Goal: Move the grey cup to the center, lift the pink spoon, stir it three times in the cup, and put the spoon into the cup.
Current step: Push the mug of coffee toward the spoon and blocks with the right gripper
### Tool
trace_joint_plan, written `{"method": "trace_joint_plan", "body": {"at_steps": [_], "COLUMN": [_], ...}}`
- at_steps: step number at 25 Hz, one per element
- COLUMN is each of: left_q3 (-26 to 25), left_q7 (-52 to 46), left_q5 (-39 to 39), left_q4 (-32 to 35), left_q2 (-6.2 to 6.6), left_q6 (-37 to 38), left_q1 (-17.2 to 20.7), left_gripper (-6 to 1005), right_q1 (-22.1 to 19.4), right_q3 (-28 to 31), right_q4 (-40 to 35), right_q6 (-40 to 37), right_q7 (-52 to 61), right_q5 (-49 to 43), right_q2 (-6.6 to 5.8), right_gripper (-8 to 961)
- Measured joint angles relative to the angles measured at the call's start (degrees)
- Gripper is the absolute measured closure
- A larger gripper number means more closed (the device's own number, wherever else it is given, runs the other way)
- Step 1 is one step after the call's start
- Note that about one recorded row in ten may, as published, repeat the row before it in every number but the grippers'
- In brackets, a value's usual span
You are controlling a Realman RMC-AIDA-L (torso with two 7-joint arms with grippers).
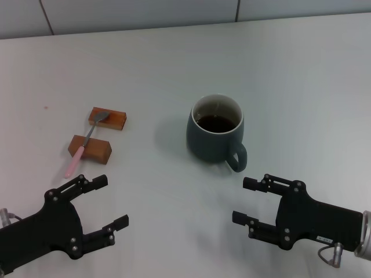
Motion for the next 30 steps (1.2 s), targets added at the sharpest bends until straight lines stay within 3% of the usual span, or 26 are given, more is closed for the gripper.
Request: {"method": "trace_joint_plan", "body": {"at_steps": [30], "left_q3": [-0.38], "left_q7": [0.01], "left_q5": [0.09], "left_q4": [0.12], "left_q2": [-0.04], "left_q6": [-0.45], "left_q1": [-0.88], "left_gripper": [171], "right_q1": [0.52], "right_q3": [0.18], "right_q4": [0.66], "right_q6": [0.2], "right_q7": [0.46], "right_q5": [-0.11], "right_q2": [0.02], "right_gripper": [289]}}
